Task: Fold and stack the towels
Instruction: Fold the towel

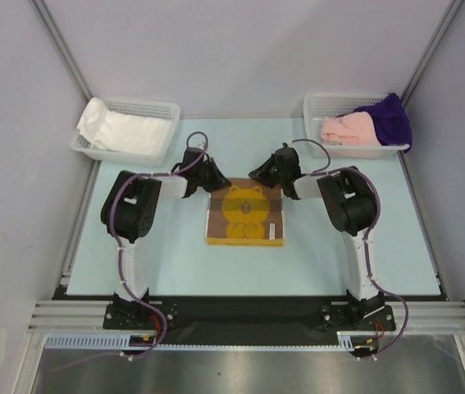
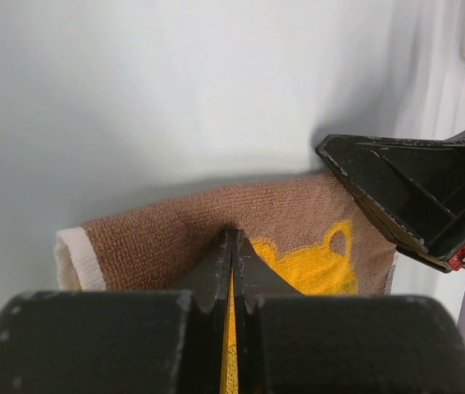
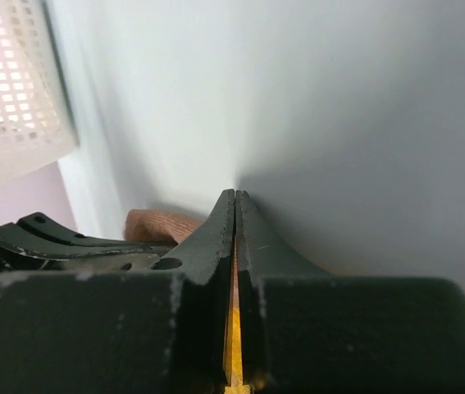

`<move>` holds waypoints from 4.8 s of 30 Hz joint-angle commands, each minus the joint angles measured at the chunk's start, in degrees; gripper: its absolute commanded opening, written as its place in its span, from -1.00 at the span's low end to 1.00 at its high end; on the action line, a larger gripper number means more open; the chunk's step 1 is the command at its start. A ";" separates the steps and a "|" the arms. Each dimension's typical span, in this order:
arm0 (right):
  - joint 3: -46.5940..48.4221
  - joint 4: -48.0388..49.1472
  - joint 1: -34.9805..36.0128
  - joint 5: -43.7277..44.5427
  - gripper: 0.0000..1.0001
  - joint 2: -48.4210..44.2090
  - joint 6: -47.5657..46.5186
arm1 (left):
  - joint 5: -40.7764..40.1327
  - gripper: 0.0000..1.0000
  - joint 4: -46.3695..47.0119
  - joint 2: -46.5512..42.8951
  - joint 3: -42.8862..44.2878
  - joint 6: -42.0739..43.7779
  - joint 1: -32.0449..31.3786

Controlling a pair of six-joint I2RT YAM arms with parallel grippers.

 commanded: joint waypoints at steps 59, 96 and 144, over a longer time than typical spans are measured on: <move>-15.61 8.04 -5.18 3.24 -1.00 -4.10 5.04 | 5.02 -0.93 0.74 0.20 -1.50 2.42 4.91; -5.43 -2.23 -8.61 -7.23 -0.75 -11.13 -9.63 | -2.09 -0.42 0.05 -8.41 -1.41 6.98 9.93; 4.77 -27.02 -7.29 1.39 -0.35 -9.03 -27.92 | -5.26 -0.48 -10.59 -0.41 6.76 13.23 5.36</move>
